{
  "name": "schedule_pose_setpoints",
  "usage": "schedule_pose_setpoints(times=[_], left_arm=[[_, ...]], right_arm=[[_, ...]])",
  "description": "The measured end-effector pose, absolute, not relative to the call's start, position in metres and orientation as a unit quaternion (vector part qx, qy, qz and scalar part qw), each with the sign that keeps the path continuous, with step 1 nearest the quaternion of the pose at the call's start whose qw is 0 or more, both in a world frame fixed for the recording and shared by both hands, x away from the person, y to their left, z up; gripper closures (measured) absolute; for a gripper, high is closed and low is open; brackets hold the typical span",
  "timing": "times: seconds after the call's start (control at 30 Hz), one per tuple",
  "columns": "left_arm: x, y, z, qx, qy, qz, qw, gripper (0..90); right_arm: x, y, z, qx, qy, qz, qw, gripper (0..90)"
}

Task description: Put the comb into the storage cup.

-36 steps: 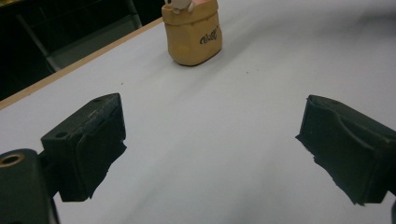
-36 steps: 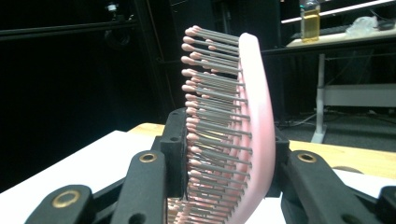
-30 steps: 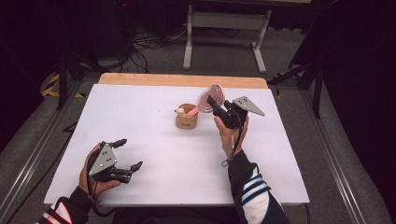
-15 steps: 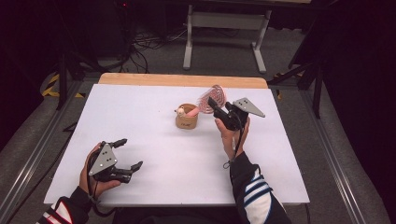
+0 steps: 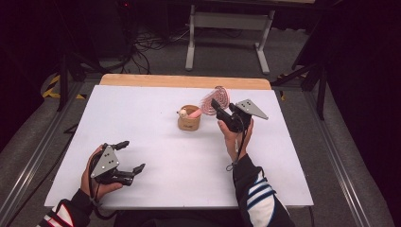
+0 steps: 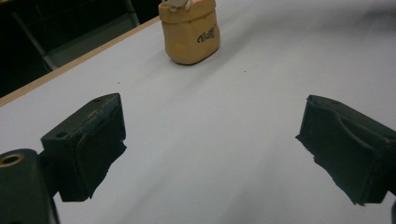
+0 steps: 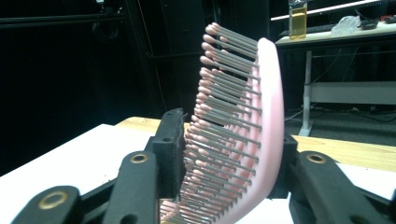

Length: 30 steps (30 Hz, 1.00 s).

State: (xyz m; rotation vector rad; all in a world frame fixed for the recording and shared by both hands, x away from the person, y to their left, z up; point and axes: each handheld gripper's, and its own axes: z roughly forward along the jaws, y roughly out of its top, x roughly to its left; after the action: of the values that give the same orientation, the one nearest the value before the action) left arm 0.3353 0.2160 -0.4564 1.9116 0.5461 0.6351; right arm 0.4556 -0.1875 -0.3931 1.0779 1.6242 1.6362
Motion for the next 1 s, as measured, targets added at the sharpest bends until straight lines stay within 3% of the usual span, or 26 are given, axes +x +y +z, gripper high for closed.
schedule_pose_setpoints(times=[0.27, 0.43, 0.73, 1.0], left_arm=[[0.3358, 0.2169, -0.4564, 0.792, 0.226, 0.262, 0.502, 8.1], [0.336, 0.2171, -0.4563, 0.792, 0.226, 0.263, 0.502, 8.2], [0.3357, 0.2173, -0.4561, 0.793, 0.225, 0.263, 0.501, 8.2], [0.3361, 0.2175, -0.4561, 0.794, 0.224, 0.263, 0.5, 8.2]], right_arm=[[0.4548, -0.1888, -0.3913, 0.406, 0.606, 0.612, 0.304, 51.7], [0.4548, -0.1859, -0.3883, 0.389, 0.622, 0.604, 0.313, 38.6], [0.455, -0.1862, -0.3849, 0.381, 0.634, 0.59, 0.322, 31.7], [0.4555, -0.1806, -0.3838, 0.378, 0.649, 0.568, 0.336, 17.3]])
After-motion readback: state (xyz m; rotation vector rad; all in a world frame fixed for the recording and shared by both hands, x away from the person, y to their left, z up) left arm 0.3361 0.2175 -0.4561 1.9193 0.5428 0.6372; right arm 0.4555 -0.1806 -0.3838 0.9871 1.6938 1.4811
